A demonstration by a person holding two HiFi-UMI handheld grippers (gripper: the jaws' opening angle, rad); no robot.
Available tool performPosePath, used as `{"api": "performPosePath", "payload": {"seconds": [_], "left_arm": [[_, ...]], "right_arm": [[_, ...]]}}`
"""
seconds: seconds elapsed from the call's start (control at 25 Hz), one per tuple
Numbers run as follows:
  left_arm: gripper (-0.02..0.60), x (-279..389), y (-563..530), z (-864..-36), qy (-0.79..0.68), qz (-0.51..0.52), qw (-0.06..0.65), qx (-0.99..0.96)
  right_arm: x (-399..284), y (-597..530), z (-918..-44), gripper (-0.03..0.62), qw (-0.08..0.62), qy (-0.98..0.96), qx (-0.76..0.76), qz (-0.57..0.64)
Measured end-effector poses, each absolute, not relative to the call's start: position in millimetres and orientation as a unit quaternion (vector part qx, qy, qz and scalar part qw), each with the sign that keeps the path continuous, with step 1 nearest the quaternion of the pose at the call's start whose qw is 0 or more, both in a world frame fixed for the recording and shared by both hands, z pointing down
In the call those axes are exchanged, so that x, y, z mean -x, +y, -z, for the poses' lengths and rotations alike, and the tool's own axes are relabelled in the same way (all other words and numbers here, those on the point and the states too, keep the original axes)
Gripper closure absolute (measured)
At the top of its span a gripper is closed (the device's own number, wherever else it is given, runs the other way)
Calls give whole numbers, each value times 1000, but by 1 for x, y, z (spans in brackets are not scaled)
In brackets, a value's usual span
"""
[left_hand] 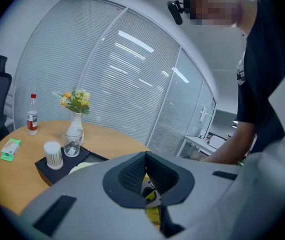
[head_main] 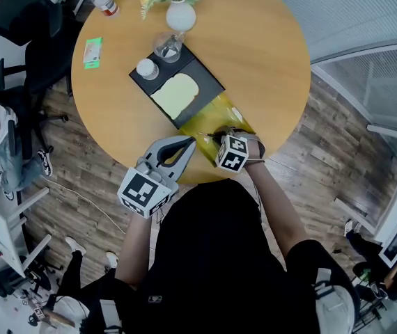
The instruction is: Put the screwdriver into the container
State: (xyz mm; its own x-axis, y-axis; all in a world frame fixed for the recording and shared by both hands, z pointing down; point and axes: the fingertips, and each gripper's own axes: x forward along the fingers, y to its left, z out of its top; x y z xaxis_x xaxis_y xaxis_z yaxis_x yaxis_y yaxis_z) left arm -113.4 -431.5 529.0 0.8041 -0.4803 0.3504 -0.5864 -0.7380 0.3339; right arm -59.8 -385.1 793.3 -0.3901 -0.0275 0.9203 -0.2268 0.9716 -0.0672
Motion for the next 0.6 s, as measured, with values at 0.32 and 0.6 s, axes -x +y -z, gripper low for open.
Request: {"api": "performPosePath", "payload": {"seconds": [0.32, 0.6], "left_arm": [[577, 116, -432, -529, -295, -115, 223, -922], [577, 118, -429, -524, -302, -112, 219, -921]], "right_arm": [[60, -385, -796, 542, 541, -833, -84, -82], [59, -387, -791, 495, 521, -843, -100, -90]]}}
